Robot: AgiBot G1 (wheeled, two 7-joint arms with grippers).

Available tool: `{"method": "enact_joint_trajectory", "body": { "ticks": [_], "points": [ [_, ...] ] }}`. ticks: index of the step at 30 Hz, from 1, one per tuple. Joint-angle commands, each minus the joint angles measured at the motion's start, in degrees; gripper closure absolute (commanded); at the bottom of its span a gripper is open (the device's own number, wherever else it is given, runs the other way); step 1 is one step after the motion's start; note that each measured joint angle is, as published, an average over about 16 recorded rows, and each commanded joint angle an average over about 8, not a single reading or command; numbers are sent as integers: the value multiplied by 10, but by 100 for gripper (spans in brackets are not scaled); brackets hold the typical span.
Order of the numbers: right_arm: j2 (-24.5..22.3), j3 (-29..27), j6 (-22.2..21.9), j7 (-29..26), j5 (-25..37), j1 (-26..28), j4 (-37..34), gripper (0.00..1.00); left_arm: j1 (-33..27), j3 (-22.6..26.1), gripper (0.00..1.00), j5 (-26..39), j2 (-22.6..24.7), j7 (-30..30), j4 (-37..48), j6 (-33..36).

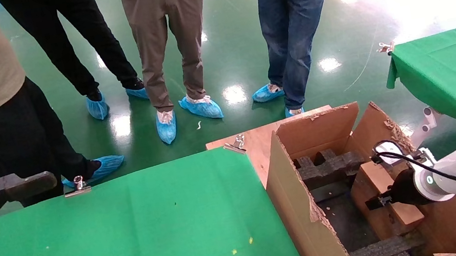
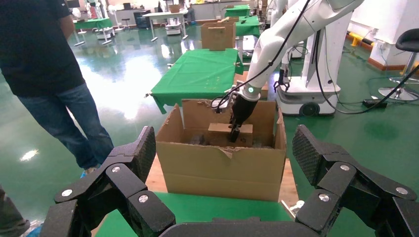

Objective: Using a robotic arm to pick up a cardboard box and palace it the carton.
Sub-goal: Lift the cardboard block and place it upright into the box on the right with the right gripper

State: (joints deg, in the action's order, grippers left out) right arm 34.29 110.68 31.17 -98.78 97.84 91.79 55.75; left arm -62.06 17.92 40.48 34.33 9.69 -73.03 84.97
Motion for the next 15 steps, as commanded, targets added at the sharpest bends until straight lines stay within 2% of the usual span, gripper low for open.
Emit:
{"method": "enact_joint_trajectory", "body": {
  "ticks": [1,2,15],
  "points": [
    [1,-1,-1,7,-5,-1,-3,6,0,0,0,0,0,0,0,0],
    [1,-1,-1,8,-7,-1,-4,0,0,0,0,0,0,0,0,0],
    [-1,-1,0,5,-2,1,-1,0,0,0,0,0,0,0,0,0]
  ]
}}
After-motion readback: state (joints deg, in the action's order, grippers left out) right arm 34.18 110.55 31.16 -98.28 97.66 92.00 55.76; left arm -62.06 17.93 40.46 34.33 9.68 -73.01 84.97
